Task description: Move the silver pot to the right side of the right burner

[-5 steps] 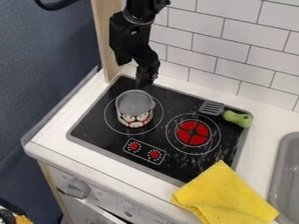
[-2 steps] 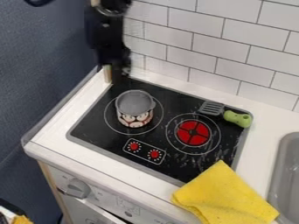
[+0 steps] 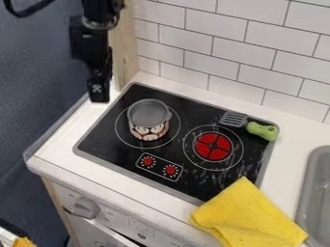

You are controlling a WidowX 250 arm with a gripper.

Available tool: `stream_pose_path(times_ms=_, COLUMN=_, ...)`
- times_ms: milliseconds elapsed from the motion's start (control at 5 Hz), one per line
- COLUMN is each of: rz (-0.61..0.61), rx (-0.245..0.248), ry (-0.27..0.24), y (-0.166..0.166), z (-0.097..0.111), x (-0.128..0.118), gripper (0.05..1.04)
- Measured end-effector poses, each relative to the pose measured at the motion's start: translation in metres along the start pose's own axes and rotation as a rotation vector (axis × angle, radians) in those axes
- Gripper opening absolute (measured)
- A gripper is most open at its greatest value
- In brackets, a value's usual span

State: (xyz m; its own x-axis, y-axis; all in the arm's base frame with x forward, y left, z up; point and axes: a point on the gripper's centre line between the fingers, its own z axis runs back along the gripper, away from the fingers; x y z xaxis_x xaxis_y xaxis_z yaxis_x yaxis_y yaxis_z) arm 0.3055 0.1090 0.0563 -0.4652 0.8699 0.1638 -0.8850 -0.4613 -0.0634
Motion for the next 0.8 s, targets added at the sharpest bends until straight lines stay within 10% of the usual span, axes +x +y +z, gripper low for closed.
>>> stream_pose_path(times_ms=400, rz=-0.274, rx=-0.04, ry=-0.016, y=-0.002, z=-0.03, x=-0.003, gripper=0.998)
stream_pose_path(times_ms=800, rz=-0.269, rx=-0.069, ry=-0.042, y=-0.017, z=-0.051, x=-0.008, gripper=0.998)
